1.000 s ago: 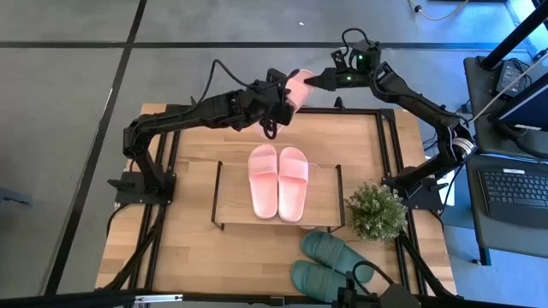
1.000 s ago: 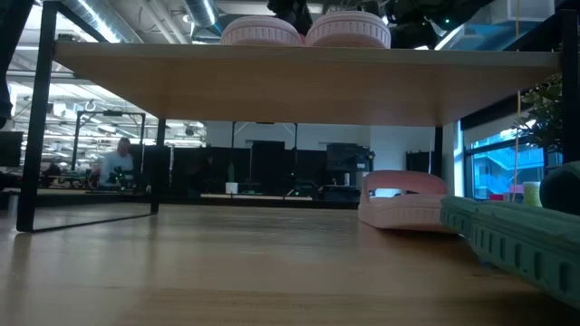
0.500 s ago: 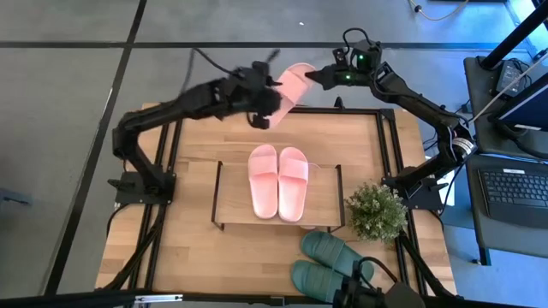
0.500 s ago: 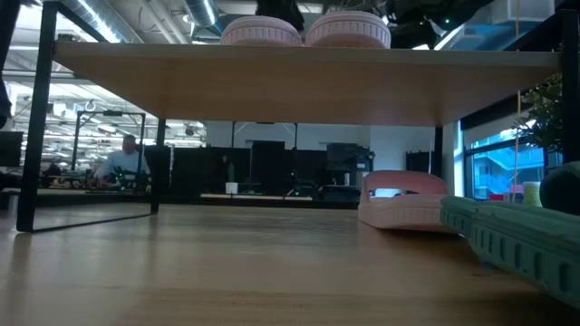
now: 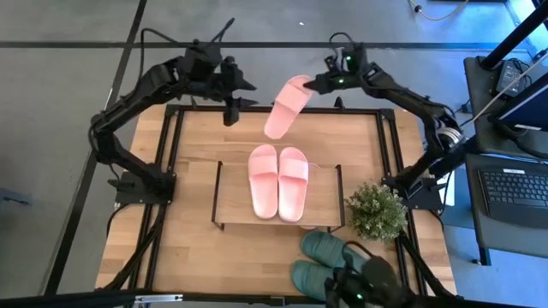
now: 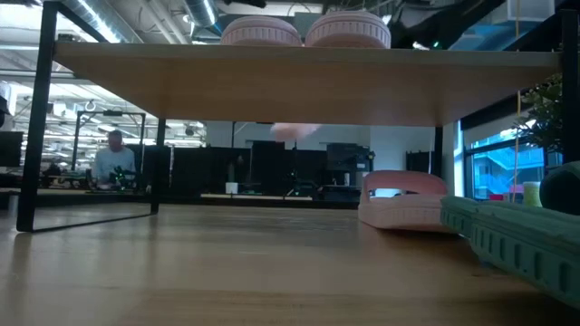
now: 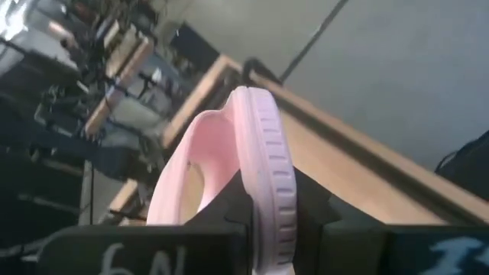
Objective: Pick and place slides into the shelf
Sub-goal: Put the pink slipper under the shelf
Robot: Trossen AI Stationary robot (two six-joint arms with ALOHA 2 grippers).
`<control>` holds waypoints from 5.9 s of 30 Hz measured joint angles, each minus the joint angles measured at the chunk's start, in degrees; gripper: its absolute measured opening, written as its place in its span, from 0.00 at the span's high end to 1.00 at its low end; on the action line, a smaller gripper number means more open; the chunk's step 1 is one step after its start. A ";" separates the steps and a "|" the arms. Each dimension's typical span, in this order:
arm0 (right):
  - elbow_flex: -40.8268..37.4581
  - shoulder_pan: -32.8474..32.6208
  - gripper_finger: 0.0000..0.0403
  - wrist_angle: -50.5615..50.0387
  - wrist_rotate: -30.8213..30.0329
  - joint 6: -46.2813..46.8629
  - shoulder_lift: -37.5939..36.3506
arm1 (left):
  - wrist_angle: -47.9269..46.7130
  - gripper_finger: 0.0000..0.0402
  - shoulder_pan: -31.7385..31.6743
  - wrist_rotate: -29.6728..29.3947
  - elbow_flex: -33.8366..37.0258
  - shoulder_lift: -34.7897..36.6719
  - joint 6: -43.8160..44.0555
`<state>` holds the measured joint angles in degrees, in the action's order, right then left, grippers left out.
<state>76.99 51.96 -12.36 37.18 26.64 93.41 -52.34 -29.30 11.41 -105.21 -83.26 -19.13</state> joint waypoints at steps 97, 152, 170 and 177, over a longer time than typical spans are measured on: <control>-2.43 -15.34 0.89 -24.19 -13.93 -24.33 17.76 | -11.56 0.53 1.97 -0.40 0.04 -0.42 8.04; -2.03 -16.54 0.42 -25.12 -14.41 -22.11 17.10 | -12.77 0.53 1.95 -4.80 0.07 -0.42 8.02; -1.16 -14.47 0.42 -23.27 -30.42 -20.70 14.42 | -12.78 0.53 1.95 -5.02 0.07 -0.42 8.04; -1.16 -14.15 0.42 -20.55 -34.36 -16.38 14.90 | -12.79 0.53 1.90 -10.01 0.07 -0.42 8.09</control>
<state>75.83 37.82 -32.91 2.81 10.26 108.32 -65.12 -27.40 1.40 -105.14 -83.68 -11.04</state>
